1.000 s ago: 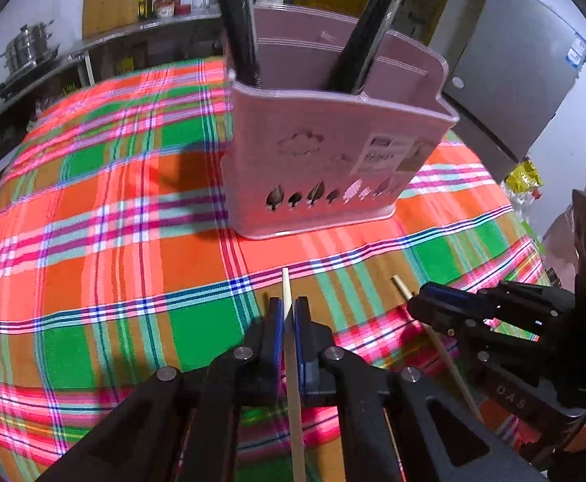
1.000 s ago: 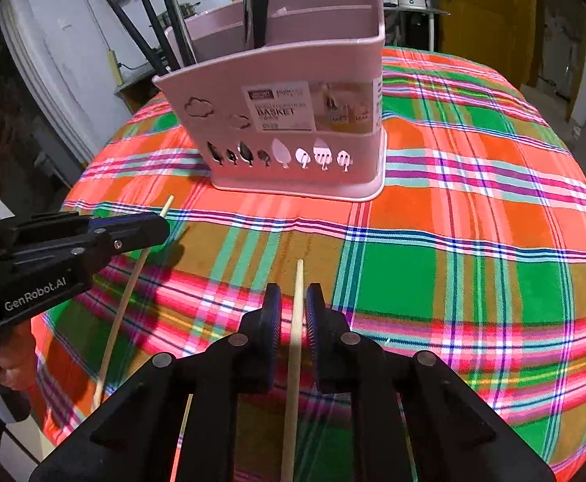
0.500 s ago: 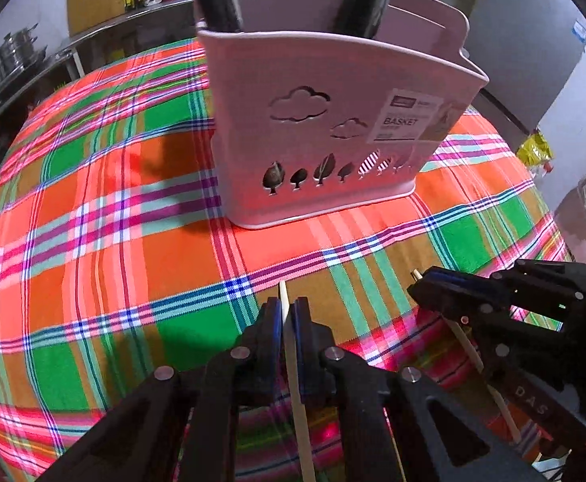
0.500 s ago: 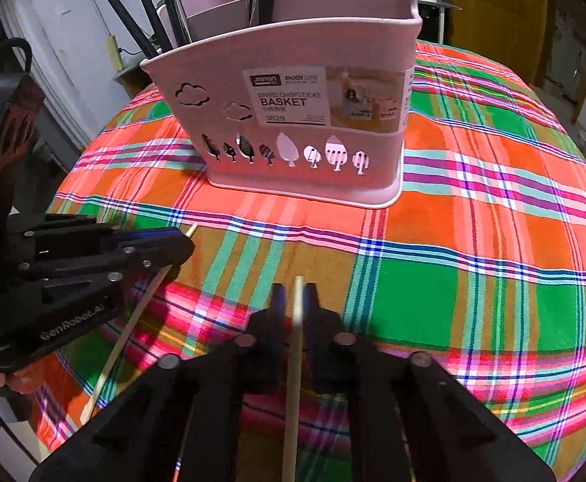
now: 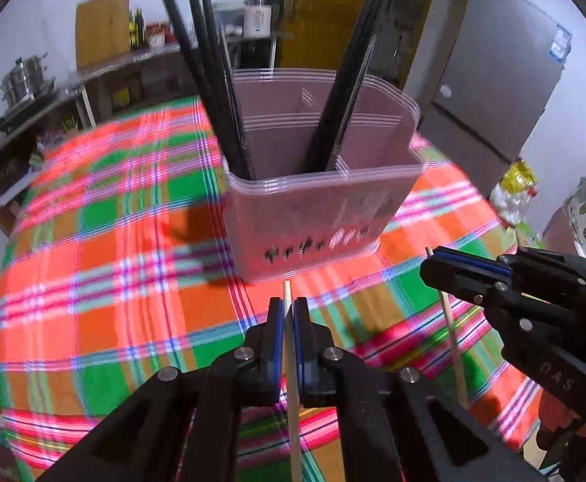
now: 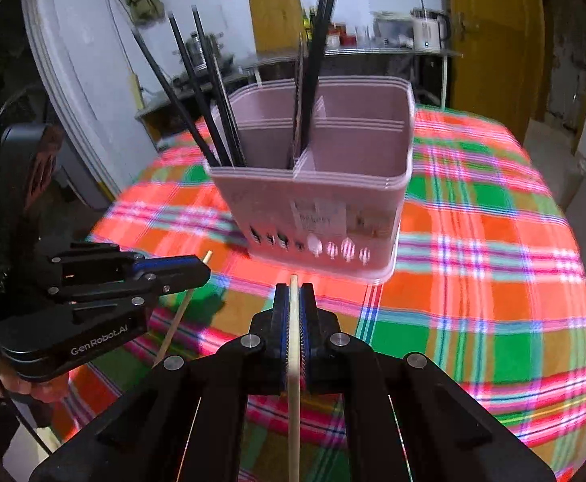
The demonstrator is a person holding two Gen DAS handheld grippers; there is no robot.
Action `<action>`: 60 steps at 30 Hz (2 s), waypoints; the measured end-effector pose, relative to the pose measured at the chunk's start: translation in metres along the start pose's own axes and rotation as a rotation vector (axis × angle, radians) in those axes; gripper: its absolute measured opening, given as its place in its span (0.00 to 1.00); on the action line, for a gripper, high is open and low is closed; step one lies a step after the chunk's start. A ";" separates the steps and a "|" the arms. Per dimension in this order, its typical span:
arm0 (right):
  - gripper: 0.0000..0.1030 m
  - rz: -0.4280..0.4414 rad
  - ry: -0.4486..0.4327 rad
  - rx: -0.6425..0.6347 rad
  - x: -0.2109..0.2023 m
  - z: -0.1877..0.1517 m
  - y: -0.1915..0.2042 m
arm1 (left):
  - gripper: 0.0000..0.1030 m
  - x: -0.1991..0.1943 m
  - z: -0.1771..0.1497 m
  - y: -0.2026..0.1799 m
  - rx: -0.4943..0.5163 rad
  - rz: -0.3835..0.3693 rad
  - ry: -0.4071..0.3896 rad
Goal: Organize utensils
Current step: 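Lift the held wooden chopsticks upright with both tools and carry them above the basket, then lower the wooden chopsticks into the pink basket with both tools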
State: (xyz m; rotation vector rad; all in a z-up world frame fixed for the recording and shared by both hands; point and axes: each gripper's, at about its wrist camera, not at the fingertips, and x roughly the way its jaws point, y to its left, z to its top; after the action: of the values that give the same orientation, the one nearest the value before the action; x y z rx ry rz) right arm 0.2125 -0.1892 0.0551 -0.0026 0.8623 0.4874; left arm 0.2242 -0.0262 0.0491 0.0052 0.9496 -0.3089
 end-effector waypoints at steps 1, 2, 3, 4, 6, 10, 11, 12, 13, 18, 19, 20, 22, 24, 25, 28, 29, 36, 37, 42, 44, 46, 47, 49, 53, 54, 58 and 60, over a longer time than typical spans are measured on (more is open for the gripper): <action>0.05 0.001 -0.016 -0.001 -0.005 0.004 0.002 | 0.04 -0.007 0.005 0.000 0.001 -0.003 -0.017; 0.05 0.002 -0.035 -0.004 -0.011 0.008 0.003 | 0.04 -0.015 0.008 -0.001 0.002 -0.006 -0.035; 0.05 0.000 -0.054 -0.008 -0.016 0.011 0.005 | 0.04 -0.026 0.012 -0.003 0.007 -0.008 -0.060; 0.05 -0.001 -0.070 -0.010 -0.022 0.014 0.006 | 0.04 -0.032 0.015 -0.004 0.011 -0.009 -0.076; 0.05 -0.003 -0.106 -0.014 -0.032 0.020 0.010 | 0.04 -0.048 0.021 -0.007 0.019 -0.012 -0.113; 0.05 -0.010 -0.162 -0.018 -0.050 0.028 0.015 | 0.04 -0.076 0.030 -0.013 0.032 -0.016 -0.179; 0.05 -0.012 -0.174 -0.018 -0.054 0.029 0.015 | 0.04 -0.081 0.031 -0.014 0.034 -0.017 -0.193; 0.05 -0.013 -0.180 -0.018 -0.058 0.029 0.015 | 0.04 -0.086 0.031 -0.014 0.034 -0.019 -0.202; 0.05 -0.014 -0.185 -0.017 -0.061 0.029 0.016 | 0.04 -0.089 0.031 -0.014 0.033 -0.020 -0.209; 0.05 -0.015 -0.202 -0.016 -0.070 0.024 0.016 | 0.04 -0.094 0.022 -0.015 0.031 -0.024 -0.209; 0.05 -0.017 -0.200 -0.017 -0.070 0.023 0.015 | 0.04 -0.093 0.019 -0.015 0.032 -0.022 -0.204; 0.05 -0.020 -0.197 -0.018 -0.070 0.020 0.015 | 0.04 -0.092 0.017 -0.015 0.031 -0.021 -0.199; 0.05 -0.026 -0.191 -0.019 -0.071 0.015 0.015 | 0.04 -0.090 0.012 -0.016 0.027 -0.023 -0.190; 0.05 -0.027 -0.189 -0.017 -0.073 0.012 0.014 | 0.04 -0.090 0.010 -0.016 0.024 -0.026 -0.187; 0.05 -0.030 -0.190 -0.018 -0.075 0.011 0.014 | 0.04 -0.091 0.010 -0.017 0.023 -0.029 -0.186; 0.05 -0.034 -0.192 -0.026 -0.081 0.009 0.017 | 0.04 -0.091 0.010 -0.018 0.026 -0.028 -0.180; 0.05 -0.037 -0.191 -0.030 -0.082 0.009 0.018 | 0.04 -0.091 0.010 -0.018 0.027 -0.028 -0.178; 0.05 -0.050 -0.183 -0.035 -0.086 0.004 0.016 | 0.04 -0.092 0.008 -0.016 0.021 -0.029 -0.167; 0.05 -0.051 -0.184 -0.035 -0.087 0.004 0.015 | 0.04 -0.093 0.009 -0.015 0.018 -0.030 -0.169; 0.04 -0.052 -0.216 -0.022 -0.094 0.008 0.014 | 0.04 -0.101 0.012 -0.012 0.012 -0.041 -0.181; 0.04 -0.054 -0.230 -0.020 -0.096 0.011 0.014 | 0.04 -0.104 0.014 -0.011 0.009 -0.045 -0.184; 0.04 -0.051 -0.248 -0.013 -0.098 0.014 0.013 | 0.04 -0.108 0.016 -0.009 0.002 -0.052 -0.188; 0.04 -0.050 -0.254 -0.011 -0.098 0.016 0.013 | 0.04 -0.110 0.018 -0.007 -0.003 -0.057 -0.190; 0.04 -0.049 -0.273 -0.009 -0.101 0.020 0.014 | 0.04 -0.115 0.024 -0.005 -0.011 -0.061 -0.196; 0.04 -0.047 -0.323 -0.004 -0.111 0.033 0.016 | 0.04 -0.130 0.040 -0.001 -0.024 -0.075 -0.223; 0.04 -0.045 -0.337 0.000 -0.114 0.038 0.017 | 0.04 -0.134 0.044 0.000 -0.029 -0.080 -0.233; 0.04 -0.044 -0.385 0.005 -0.123 0.054 0.019 | 0.04 -0.151 0.060 0.005 -0.048 -0.090 -0.280; 0.04 -0.044 -0.406 0.007 -0.125 0.062 0.020 | 0.04 -0.158 0.070 0.008 -0.059 -0.096 -0.303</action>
State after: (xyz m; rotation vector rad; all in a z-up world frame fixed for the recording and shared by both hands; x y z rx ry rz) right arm 0.1810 -0.2105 0.1911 0.0815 0.4647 0.4242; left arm 0.1963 0.0126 0.2157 -0.1376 0.6584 -0.3590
